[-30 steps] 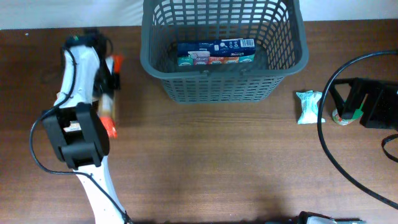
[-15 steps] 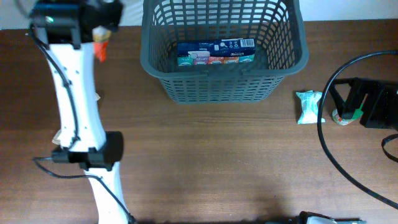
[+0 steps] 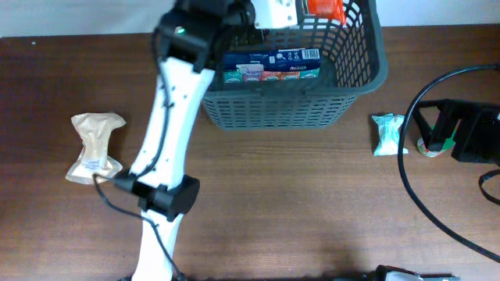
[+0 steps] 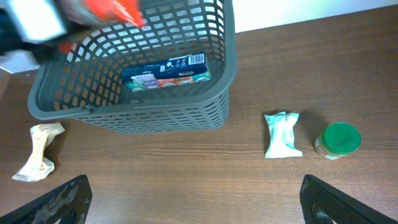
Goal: Pack container
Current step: 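Carry the pasta package into the basket and release it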
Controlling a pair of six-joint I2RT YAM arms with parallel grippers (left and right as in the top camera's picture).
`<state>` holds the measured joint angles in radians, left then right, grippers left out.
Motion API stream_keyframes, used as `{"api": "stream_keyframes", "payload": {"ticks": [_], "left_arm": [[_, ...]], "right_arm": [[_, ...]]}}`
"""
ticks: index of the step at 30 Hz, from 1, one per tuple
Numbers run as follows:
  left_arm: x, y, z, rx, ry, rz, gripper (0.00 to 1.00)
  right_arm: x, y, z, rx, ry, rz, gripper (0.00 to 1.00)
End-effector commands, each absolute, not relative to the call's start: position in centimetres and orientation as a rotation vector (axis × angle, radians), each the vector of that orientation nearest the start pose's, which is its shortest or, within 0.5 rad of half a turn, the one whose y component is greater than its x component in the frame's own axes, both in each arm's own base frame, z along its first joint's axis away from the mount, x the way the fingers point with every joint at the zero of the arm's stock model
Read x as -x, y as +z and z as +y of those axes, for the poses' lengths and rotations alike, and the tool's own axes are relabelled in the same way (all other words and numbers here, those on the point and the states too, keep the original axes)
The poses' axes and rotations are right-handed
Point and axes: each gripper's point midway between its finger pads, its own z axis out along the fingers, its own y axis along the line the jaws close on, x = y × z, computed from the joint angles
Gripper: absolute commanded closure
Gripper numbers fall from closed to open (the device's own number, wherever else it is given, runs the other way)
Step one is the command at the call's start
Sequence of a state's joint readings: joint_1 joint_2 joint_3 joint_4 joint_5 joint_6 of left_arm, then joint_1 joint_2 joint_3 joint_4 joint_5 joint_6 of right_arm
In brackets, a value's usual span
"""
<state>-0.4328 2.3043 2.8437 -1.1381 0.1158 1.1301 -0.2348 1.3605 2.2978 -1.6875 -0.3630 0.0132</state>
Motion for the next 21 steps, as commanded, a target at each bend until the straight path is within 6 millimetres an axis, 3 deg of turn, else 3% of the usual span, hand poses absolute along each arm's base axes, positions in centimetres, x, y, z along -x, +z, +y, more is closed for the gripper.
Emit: {"api": "stream_keyframes", "payload": {"ticks": [1,6,8,14,21], "left_arm": [[-53.6,26.7,-27.8,-1.725,0.212,1.549,0.98],[-54.0,20.2,-29.3,-1.712,0.143,1.737,0.98],[-53.5,19.0,-29.6,-1.725,0.128,1.773,0.98],[-52.3,15.9,-29.6,-1.767,0.091,1.867,0.98],[-52.5,15.2,-28.7,-1.73,0.136,1.946,0.98]], "right_arm": [[-24.1,44.3,0.5,-0.086,0.292,2.283,0.0],[-24.2,44.3,0.5,-0.086,0.292,2.284,0.0],[-24.2,44.3,0.5,-0.086,0.293,2.285,0.0],[-24.2,44.3,0.5,-0.086,0.293,2.286,0.0],[-24.2,44.3,0.5,-0.086,0.293,2.287,0.0]]}}
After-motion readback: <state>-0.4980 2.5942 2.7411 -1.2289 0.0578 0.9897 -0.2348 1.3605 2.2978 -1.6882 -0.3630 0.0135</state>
